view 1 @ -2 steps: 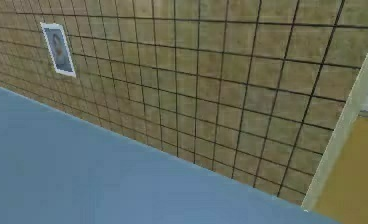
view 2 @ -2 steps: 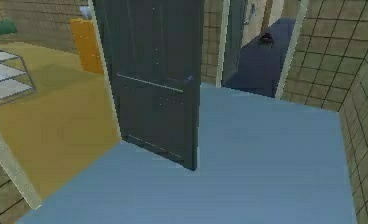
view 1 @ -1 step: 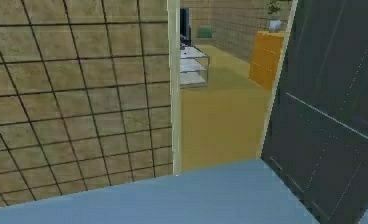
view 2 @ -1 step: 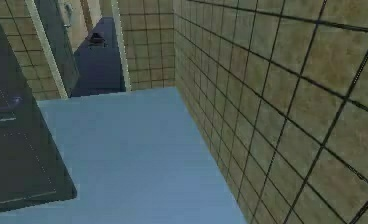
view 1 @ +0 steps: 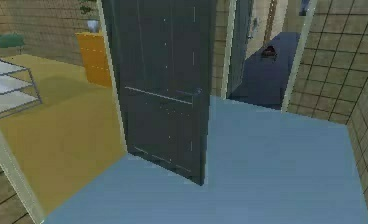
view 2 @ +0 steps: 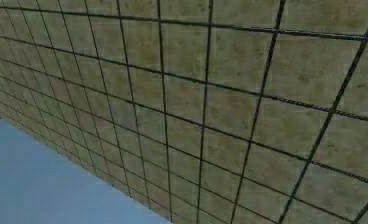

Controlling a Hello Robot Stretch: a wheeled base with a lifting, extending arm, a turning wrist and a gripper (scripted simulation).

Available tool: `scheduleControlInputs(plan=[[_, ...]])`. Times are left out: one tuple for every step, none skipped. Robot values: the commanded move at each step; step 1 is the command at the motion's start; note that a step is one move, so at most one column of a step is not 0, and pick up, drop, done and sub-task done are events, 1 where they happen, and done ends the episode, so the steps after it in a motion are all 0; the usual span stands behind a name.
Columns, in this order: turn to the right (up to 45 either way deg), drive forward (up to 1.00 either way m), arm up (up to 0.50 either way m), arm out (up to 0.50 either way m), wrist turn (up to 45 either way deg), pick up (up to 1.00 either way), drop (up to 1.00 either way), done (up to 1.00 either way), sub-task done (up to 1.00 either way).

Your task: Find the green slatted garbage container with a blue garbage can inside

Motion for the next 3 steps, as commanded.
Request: scheduleControlInputs(plan=[[24.0, 0.0, 0.0, 0.0, 0.0, 0.0, 0.0, 0.0, 0.0], [0.0, 1.0, 0.0, 0.0, 0.0, 0.0, 0.0, 0.0, 0.0], [0.0, 0.35, 0.0, 0.0, 0.0, 0.0, 0.0, 0.0, 0.0]])
